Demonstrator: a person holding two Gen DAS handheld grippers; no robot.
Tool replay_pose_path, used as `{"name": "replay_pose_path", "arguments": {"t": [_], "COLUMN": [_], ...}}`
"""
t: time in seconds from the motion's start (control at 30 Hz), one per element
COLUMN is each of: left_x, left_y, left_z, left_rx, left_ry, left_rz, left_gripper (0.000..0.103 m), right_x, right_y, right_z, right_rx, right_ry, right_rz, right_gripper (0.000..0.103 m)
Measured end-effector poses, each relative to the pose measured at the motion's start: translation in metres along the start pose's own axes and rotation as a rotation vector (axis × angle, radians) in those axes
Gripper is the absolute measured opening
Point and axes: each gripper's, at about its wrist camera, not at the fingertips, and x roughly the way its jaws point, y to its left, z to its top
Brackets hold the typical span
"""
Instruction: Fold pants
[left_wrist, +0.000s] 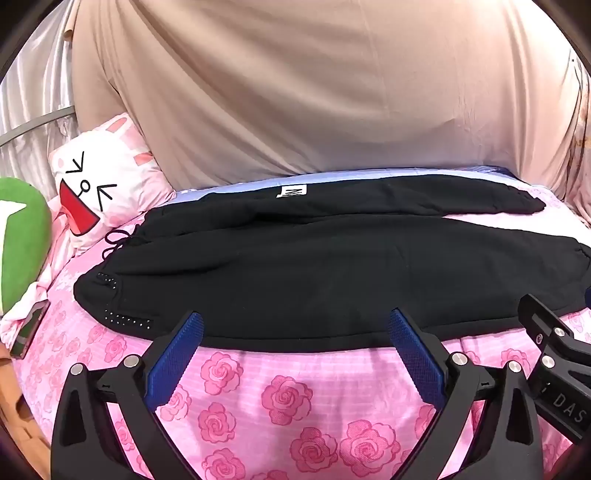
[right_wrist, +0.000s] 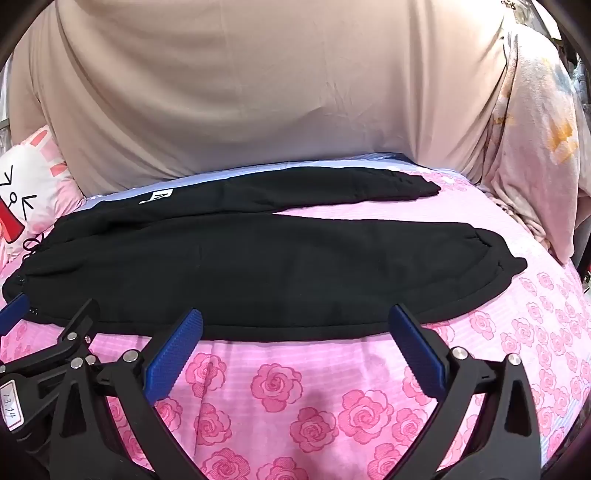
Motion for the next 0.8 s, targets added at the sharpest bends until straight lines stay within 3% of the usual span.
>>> {"name": "replay_pose_path", "arguments": {"t": [0.8], "left_x": [0.004], "left_y": [0.005], "left_z": [-0.002], "left_rx": [-0.017], "left_ry": [-0.004], "left_rz": [-0.013], "left_gripper": [0.098], "right_x": [0.007], "right_y": [0.005], "right_z": [-0.001], "right_rx": [-0.018], "right_ry": [0.035], "right_rz": [-0.025], "right_gripper": [0.098]}}
